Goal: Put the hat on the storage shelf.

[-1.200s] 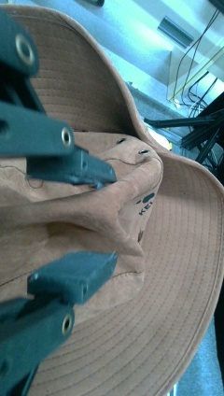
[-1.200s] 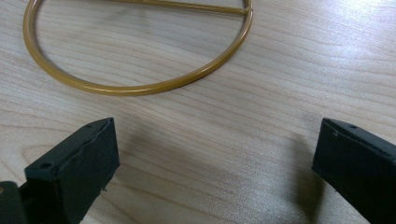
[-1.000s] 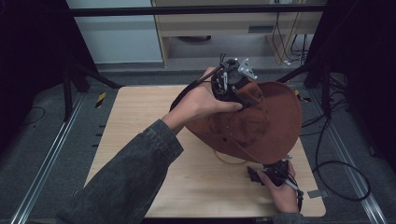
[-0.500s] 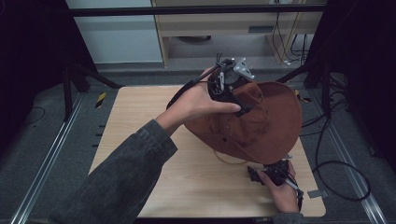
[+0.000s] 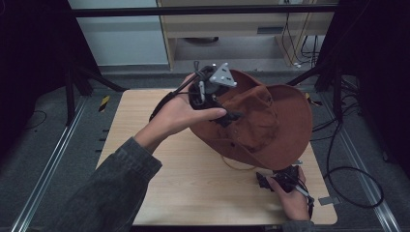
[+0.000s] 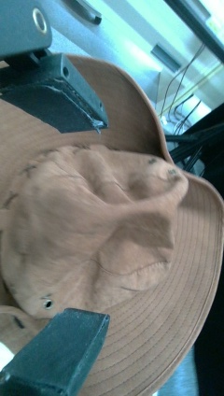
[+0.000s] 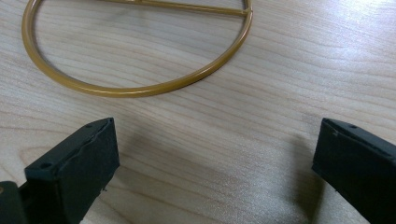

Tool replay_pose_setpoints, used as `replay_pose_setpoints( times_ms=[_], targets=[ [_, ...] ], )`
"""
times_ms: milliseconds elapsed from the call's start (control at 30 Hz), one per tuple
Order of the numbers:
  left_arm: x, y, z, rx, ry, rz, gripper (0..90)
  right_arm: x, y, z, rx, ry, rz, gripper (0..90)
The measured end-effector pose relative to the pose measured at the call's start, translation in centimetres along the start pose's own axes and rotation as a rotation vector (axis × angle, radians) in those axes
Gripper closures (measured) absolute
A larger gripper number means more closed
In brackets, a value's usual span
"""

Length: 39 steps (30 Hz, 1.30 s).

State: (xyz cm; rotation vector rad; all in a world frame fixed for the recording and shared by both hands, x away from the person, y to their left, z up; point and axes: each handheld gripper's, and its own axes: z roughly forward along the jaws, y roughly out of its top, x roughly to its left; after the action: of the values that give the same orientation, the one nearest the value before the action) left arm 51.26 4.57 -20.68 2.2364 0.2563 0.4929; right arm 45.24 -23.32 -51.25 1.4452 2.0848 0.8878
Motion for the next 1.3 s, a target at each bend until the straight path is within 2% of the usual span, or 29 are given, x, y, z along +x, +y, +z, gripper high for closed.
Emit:
replay_pose_setpoints(
  times_ms=[100,133,200,233,333,367,433,467,533,600,667,800,900,933,967,1000,1067,1100,1233,1267,1300],
  targets=[
    [0.7,-1.7,-1.6,-0.001,0.031,-0.016,4.7,0.1,0.0,0.0,-0.001,-0.008,0.005,0.5],
    [0.7,-1.7,-1.6,-0.001,0.031,-0.016,4.5,0.1,0.0,0.0,-0.001,-0.007,0.005,0.6],
    [1.1,-3.1,-3.0,-0.010,0.055,-0.027,4.4,0.1,0.0,0.0,-0.001,-0.007,0.005,0.5],
    [1.1,-3.1,-3.0,-0.010,0.055,-0.027,4.4,0.1,0.0,0.0,-0.001,-0.007,0.005,0.5],
    [1.5,-4.6,-4.5,-0.028,0.077,-0.053,4.4,0.1,0.0,0.0,-0.001,-0.007,0.004,0.5],
    [1.8,-5.7,-5.4,-0.029,0.089,-0.069,4.4,0.1,0.0,0.0,-0.001,-0.007,0.004,0.5],
    [1.9,-6.7,-6.0,-0.019,0.099,-0.080,4.4,0.1,0.0,0.0,-0.001,-0.007,0.005,0.5],
    [1.9,-6.7,-6.0,-0.019,0.099,-0.080,4.4,0.1,0.0,0.0,-0.001,-0.007,0.005,0.5],
    [1.9,-8.2,-6.7,-0.007,0.108,-0.085,4.4,0.1,0.0,-0.1,0.000,0.005,0.009,0.5],
    [1.8,-8.6,-6.9,-0.006,0.112,-0.090,4.5,0.1,0.0,-0.1,-0.001,0.003,0.009,0.5],
    [1.6,-9.8,-7.5,-0.010,0.112,-0.102,4.4,0.1,0.0,-0.1,0.000,-0.003,0.009,0.5],
    [1.5,-11.1,-7.8,-0.007,0.111,-0.110,4.4,0.1,0.0,-0.1,0.000,0.002,0.009,0.5],
    [1.5,-13.0,-8.0,0.002,0.114,-0.131,4.5,0.1,0.0,-0.1,0.002,0.002,0.011,0.5],
    [1.5,-13.0,-8.0,0.002,0.114,-0.131,4.5,0.1,0.0,-0.1,0.000,0.001,0.008,0.5],
    [1.5,-14.3,-7.9,0.007,0.114,-0.149,4.6,0.1,0.0,-0.1,0.002,0.001,0.011,0.5],
    [1.5,-14.3,-7.9,0.007,0.114,-0.149,4.7,0.1,0.0,-0.1,0.002,0.001,0.011,0.5],
    [1.4,-15.6,-7.6,0.022,0.118,-0.156,4.9,0.1,0.0,-0.1,0.001,0.001,0.009,0.5],
    [1.2,-17.0,-7.2,0.037,0.127,-0.160,5.0,0.1,-0.1,-0.1,0.001,-0.003,0.009,0.6],
    [0.8,-20.0,-6.1,0.061,0.147,-0.170,5.4,0.1,-0.1,-0.1,-0.001,-0.002,0.008,0.5],
    [0.8,-20.0,-6.1,0.061,0.147,-0.170,5.4,0.1,-0.1,-0.1,-0.001,-0.002,0.008,0.5],
    [0.7,-21.3,-5.6,0.072,0.151,-0.179,5.4,0.1,-0.1,-0.1,-0.001,-0.005,0.008,0.5]
  ],
)
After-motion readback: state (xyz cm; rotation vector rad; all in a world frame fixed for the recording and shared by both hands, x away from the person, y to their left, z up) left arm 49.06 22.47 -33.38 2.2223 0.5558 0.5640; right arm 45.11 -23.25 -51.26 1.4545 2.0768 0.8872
